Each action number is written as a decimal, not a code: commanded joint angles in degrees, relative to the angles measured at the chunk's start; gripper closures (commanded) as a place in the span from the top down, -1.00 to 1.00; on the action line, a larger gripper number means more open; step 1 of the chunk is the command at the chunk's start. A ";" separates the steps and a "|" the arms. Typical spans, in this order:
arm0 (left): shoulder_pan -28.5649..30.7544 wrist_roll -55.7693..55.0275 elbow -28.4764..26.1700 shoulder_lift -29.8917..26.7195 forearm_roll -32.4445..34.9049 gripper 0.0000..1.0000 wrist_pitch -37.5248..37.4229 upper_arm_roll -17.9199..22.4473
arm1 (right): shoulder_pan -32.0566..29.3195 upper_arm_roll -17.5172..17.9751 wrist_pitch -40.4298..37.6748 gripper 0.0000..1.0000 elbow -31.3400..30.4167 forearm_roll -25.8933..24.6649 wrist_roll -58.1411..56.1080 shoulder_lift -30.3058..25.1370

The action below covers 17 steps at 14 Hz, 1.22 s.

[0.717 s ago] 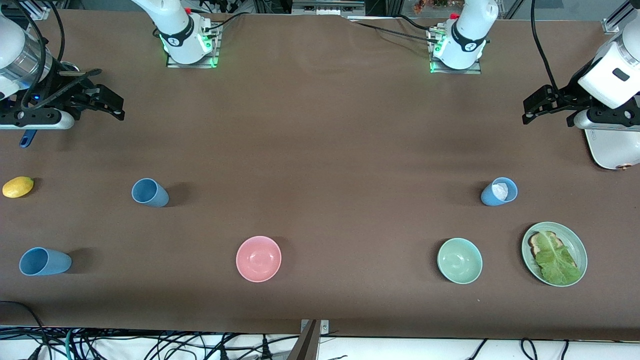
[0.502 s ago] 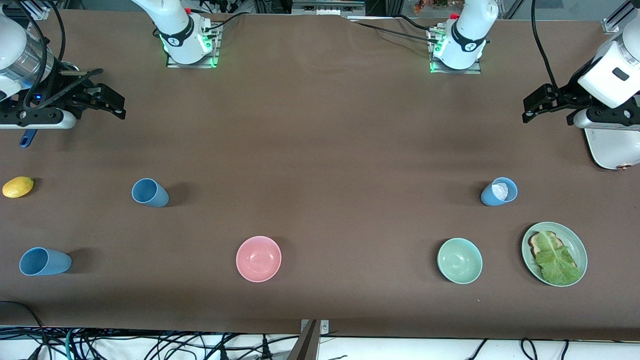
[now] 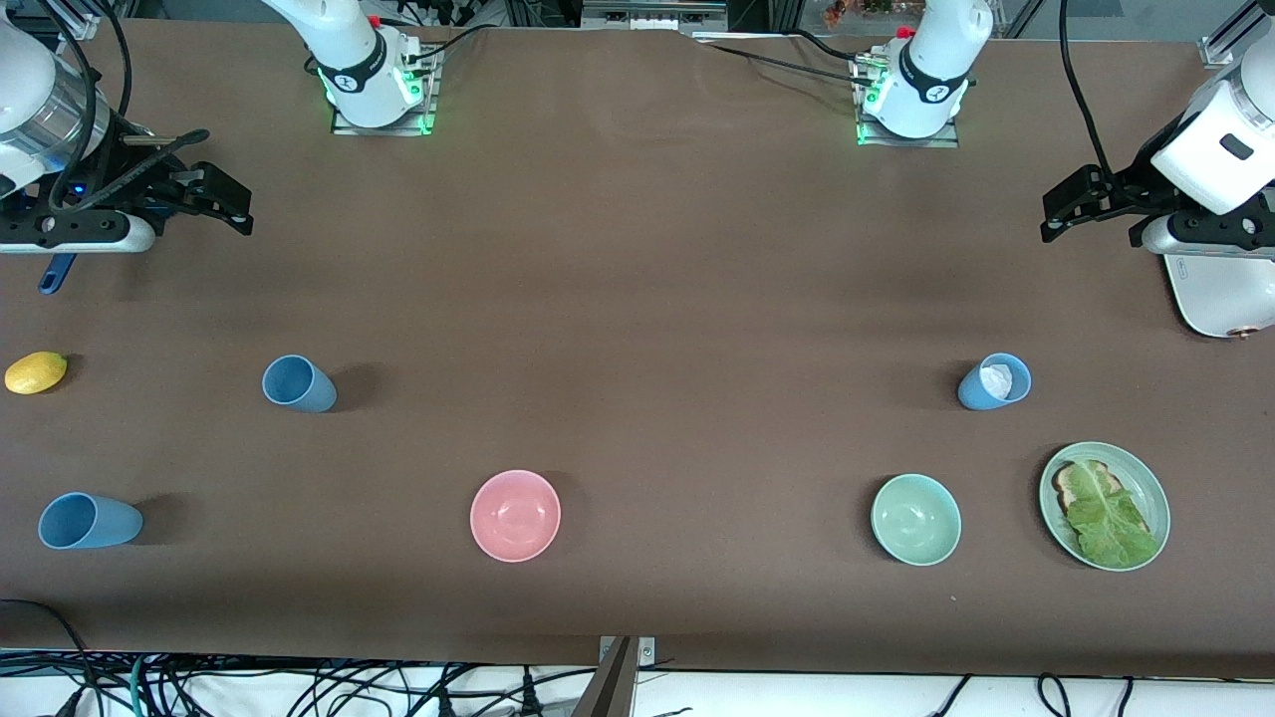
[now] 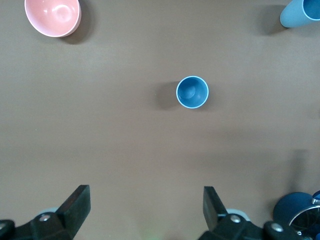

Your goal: Stack blue cups with both arms

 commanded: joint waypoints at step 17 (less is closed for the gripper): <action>0.35 1.36 1.74 0.92 3.95 1.00 -1.79 -0.59 | 0.08 -0.10 -2.07 1.00 1.76 0.80 0.77 0.59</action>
